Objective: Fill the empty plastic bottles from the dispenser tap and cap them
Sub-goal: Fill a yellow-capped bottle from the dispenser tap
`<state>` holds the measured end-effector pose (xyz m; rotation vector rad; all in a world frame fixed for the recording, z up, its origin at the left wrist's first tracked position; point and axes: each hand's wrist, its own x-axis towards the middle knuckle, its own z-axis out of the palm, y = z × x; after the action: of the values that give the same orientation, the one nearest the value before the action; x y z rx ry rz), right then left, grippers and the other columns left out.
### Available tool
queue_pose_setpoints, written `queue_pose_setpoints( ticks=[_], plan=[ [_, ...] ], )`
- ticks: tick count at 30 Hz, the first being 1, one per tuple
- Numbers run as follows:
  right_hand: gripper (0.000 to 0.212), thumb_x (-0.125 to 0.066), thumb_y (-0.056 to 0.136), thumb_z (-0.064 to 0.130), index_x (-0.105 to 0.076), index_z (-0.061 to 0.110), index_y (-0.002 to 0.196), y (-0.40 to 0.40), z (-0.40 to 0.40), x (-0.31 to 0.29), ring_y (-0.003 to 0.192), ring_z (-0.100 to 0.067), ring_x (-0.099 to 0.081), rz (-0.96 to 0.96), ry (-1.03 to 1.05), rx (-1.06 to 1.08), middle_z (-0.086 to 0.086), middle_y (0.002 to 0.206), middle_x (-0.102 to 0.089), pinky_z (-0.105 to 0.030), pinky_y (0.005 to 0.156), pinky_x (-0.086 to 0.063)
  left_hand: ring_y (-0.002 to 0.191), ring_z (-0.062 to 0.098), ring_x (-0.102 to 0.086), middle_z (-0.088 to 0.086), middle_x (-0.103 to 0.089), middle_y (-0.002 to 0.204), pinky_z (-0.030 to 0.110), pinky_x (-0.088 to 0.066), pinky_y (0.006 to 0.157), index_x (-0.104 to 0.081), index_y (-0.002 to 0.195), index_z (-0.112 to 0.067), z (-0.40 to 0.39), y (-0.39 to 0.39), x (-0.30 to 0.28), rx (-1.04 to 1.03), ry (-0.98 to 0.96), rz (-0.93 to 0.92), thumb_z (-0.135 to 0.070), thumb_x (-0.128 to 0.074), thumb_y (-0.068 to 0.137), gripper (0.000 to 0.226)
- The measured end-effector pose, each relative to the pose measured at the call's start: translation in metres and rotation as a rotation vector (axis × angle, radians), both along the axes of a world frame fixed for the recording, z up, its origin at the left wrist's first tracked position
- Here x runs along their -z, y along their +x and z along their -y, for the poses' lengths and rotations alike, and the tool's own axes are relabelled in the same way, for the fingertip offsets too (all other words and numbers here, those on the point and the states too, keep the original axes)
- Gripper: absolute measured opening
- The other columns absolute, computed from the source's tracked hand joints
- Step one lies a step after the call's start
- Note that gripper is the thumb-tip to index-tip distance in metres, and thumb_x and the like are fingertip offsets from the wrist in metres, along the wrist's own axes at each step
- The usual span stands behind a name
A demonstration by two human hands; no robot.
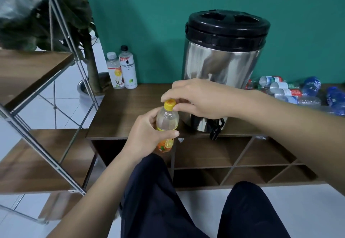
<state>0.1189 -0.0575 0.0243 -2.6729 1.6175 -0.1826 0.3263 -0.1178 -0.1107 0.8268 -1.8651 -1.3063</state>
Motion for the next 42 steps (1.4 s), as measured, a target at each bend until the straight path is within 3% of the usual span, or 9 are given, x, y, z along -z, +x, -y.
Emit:
queue_pose_setpoints(
  ticks=[6, 12, 16, 18, 20, 23, 28, 34, 42],
  plan=[
    [0.012, -0.064, 0.111, 0.034, -0.070, 0.028, 0.119, 0.016, 0.034, -0.005, 0.084, -0.004, -0.054, 0.001, -0.018, 0.027, 0.012, 0.095, -0.054, -0.038, 0.080, -0.049, 0.111, 0.019, -0.078, -0.003, -0.084, 0.116, 0.054, -0.061, 0.106, -0.078, 0.133, -0.025, 0.022, 0.008, -0.002, -0.045, 0.008, -0.041, -0.006, -0.102, 0.075, 0.066],
    [0.057, -0.050, 0.109, 0.063, -0.064, 0.015, 0.084, 0.035, 0.068, 0.015, 0.075, -0.027, -0.059, -0.045, -0.216, 0.231, 0.000, 0.078, -0.059, -0.047, 0.069, -0.050, 0.109, 0.016, -0.079, -0.010, -0.084, 0.113, 0.055, -0.063, 0.102, -0.079, 0.126, -0.033, 0.045, 0.007, 0.001, -0.142, -0.026, -0.019, -0.018, -0.103, 0.076, 0.058],
    [0.061, -0.048, 0.109, 0.066, -0.050, 0.018, 0.070, 0.046, 0.091, 0.028, 0.071, -0.033, -0.060, -0.083, -0.272, 0.374, -0.004, 0.071, -0.057, -0.046, 0.065, -0.051, 0.109, 0.003, -0.076, -0.020, -0.082, 0.114, 0.040, -0.064, 0.099, -0.076, 0.131, -0.037, 0.059, 0.003, 0.006, -0.251, -0.103, 0.018, -0.030, -0.104, 0.076, 0.062],
    [0.056, -0.055, 0.107, 0.064, -0.057, 0.019, 0.075, 0.048, 0.102, 0.032, 0.070, -0.028, -0.060, 0.015, -0.269, 0.360, -0.001, 0.071, -0.059, -0.046, 0.068, -0.054, 0.108, 0.001, -0.075, -0.022, -0.081, 0.113, 0.035, -0.063, 0.097, -0.075, 0.131, -0.037, 0.069, 0.004, 0.008, -0.298, -0.132, 0.018, -0.033, -0.104, 0.075, 0.063],
    [0.039, -0.063, 0.107, 0.058, -0.072, 0.021, 0.103, 0.046, 0.110, 0.033, 0.076, -0.019, -0.061, 0.171, -0.204, 0.264, 0.007, 0.080, -0.061, -0.045, 0.073, -0.056, 0.108, 0.004, -0.075, -0.019, -0.081, 0.113, 0.038, -0.064, 0.097, -0.075, 0.131, -0.036, 0.083, 0.008, 0.010, -0.309, -0.124, -0.001, -0.034, -0.104, 0.075, 0.063],
    [0.029, -0.061, 0.111, 0.043, -0.068, 0.025, 0.132, 0.042, 0.123, 0.030, 0.088, -0.017, -0.060, 0.194, -0.068, 0.109, 0.005, 0.098, -0.059, -0.045, 0.083, -0.055, 0.109, 0.012, -0.078, -0.013, -0.082, 0.115, 0.048, -0.065, 0.100, -0.075, 0.132, -0.033, 0.105, 0.015, 0.014, -0.287, -0.074, -0.035, -0.033, -0.104, 0.075, 0.064],
    [0.019, -0.059, 0.114, 0.029, -0.069, 0.019, 0.126, 0.047, 0.154, 0.036, 0.088, -0.014, -0.055, 0.218, -0.041, 0.128, 0.002, 0.104, -0.063, -0.039, 0.083, -0.049, 0.106, 0.026, -0.079, -0.003, -0.084, 0.111, 0.062, -0.062, 0.100, -0.078, 0.126, -0.033, 0.130, 0.016, 0.022, -0.261, -0.045, -0.070, -0.030, -0.103, 0.072, 0.059],
    [0.024, -0.069, 0.108, 0.037, -0.075, 0.014, 0.105, 0.060, 0.179, 0.037, 0.064, -0.007, -0.053, 0.263, -0.120, 0.270, 0.009, 0.071, -0.058, -0.033, 0.062, -0.038, 0.111, 0.022, -0.079, -0.004, -0.083, 0.117, 0.059, -0.062, 0.102, -0.078, 0.127, -0.031, 0.149, 0.012, 0.028, -0.277, -0.032, -0.108, -0.031, -0.103, 0.071, 0.061],
    [0.046, -0.067, 0.106, 0.052, -0.067, 0.011, 0.085, 0.075, 0.179, 0.051, 0.069, -0.031, -0.061, 0.247, -0.269, 0.471, -0.005, 0.071, -0.062, -0.039, 0.061, -0.043, 0.119, 0.015, -0.077, -0.010, -0.081, 0.125, 0.052, -0.061, 0.107, -0.073, 0.135, -0.031, 0.157, 0.011, 0.030, -0.260, -0.085, -0.076, -0.030, -0.102, 0.076, 0.066]
  ],
)
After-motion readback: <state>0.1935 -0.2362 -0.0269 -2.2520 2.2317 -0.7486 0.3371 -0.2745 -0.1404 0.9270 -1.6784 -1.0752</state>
